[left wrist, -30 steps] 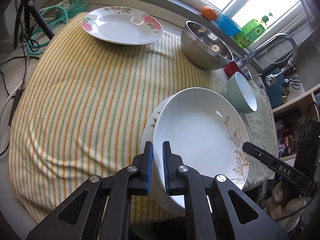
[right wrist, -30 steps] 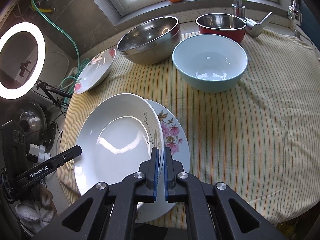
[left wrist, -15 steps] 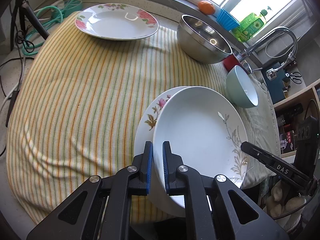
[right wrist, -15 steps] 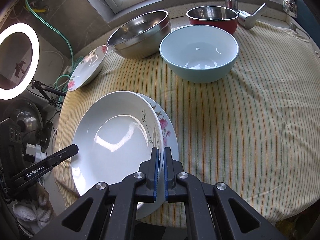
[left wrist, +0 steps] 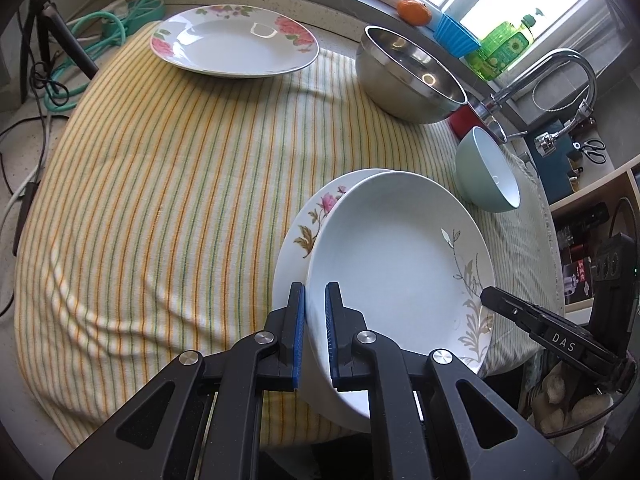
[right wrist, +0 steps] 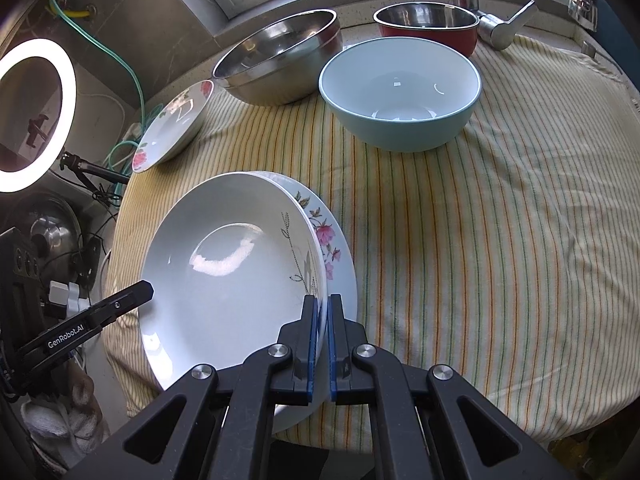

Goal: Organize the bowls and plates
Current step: 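Lower the leaf-pattern plate onto the pink-flower plate with the right gripper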

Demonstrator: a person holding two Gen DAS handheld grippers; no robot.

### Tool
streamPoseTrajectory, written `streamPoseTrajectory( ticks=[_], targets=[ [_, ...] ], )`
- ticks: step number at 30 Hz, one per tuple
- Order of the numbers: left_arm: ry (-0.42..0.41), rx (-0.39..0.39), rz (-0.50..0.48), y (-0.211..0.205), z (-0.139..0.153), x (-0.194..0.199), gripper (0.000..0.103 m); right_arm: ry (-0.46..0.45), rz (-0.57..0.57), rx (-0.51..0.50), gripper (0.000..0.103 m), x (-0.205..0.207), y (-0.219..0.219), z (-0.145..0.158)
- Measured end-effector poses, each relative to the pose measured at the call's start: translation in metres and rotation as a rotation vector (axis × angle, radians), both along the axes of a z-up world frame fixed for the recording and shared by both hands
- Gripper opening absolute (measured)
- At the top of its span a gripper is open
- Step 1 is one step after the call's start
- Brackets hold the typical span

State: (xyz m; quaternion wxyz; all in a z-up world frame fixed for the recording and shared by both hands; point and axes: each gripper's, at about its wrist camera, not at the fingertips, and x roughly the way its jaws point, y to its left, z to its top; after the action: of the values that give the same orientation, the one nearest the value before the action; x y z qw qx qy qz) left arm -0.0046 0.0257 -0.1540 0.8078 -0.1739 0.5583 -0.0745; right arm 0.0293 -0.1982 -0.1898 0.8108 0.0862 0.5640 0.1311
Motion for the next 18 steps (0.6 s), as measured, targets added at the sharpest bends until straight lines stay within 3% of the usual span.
streamPoseTrajectory(
  ticks=[18],
  targets=[
    [0.000,0.007,-0.012,-0.0026,0.0003,0.0016,0.008,0.005,0.000,0.004,0.007,-0.0016,-0.0004,-0.0010]
  ],
)
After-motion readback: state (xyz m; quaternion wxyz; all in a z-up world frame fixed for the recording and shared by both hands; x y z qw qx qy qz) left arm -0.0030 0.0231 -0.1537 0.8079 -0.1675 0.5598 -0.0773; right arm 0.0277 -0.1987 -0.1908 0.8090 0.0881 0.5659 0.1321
